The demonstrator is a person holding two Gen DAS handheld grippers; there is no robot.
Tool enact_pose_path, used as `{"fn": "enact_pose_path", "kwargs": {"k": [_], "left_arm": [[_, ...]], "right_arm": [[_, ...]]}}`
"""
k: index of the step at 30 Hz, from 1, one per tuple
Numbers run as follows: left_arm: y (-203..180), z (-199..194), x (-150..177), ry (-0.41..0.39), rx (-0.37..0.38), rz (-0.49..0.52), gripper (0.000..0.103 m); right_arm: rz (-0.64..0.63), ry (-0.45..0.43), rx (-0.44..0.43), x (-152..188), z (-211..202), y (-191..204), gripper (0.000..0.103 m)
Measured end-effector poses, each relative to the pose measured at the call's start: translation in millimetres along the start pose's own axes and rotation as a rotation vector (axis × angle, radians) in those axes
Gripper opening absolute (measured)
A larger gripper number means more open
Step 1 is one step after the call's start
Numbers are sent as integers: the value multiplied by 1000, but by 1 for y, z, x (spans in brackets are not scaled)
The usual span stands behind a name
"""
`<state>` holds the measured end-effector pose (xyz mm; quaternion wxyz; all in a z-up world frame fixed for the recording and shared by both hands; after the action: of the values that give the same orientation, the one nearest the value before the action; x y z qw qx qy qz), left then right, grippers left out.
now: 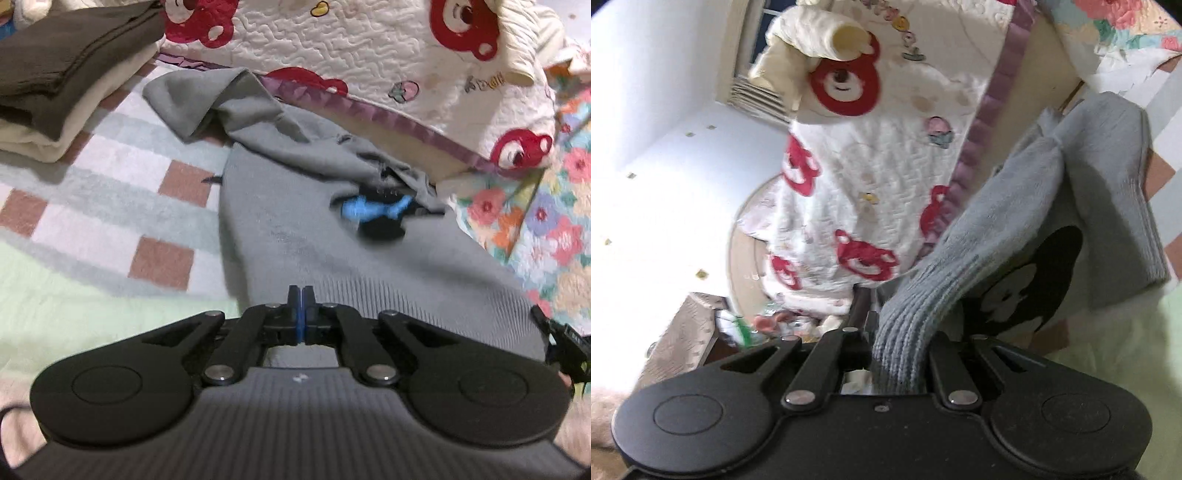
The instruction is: Fold clothes
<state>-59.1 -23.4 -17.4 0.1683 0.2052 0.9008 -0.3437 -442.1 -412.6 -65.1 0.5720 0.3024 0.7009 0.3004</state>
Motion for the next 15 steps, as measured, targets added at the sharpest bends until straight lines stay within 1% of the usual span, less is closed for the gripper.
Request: {"fn": "enact_pose_path", "kwargs": {"k": [1, 2, 3, 5, 6, 8, 11, 13, 15], "left_arm": [[1, 2, 6, 17, -31, 9, 0], [3, 6, 11, 35, -72, 17, 0], [5, 12, 16, 50, -113, 29, 0], [9, 25, 22, 72, -194, 62, 2], [9, 31, 23, 80, -228, 83, 2], [6, 40, 22, 75, -279, 125, 2], [-6, 49, 17, 67, -313, 177, 7], [-17, 52, 8, 65, -308, 196, 13], [-28, 53, -1, 56, -300, 213, 26]], "right_arm": [[-57, 36, 63, 8, 0, -2, 9], [-91, 80, 147, 18, 2, -8, 9], [-102, 120, 218, 27, 5, -16, 9], [-114, 185, 330, 44, 10, -31, 8], [-142, 212, 372, 50, 13, -32, 8], [-232, 255, 437, 58, 19, -26, 8], [-342, 291, 500, 61, 26, -15, 8], [-402, 311, 541, 61, 30, -9, 8], [-451, 329, 578, 60, 30, -5, 8]]}}
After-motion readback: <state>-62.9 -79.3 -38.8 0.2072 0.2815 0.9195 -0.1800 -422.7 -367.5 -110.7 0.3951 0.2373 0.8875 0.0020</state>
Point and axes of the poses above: each gripper's, at about its wrist camera, not at the fingertips, and z roughly the way its jaws point, y to its left, x to its underside, the point moved 1 cm from there along z, roughly the way its jaws point, and after that the axes turned 8 degrees about -z, right-handed, at the moved point
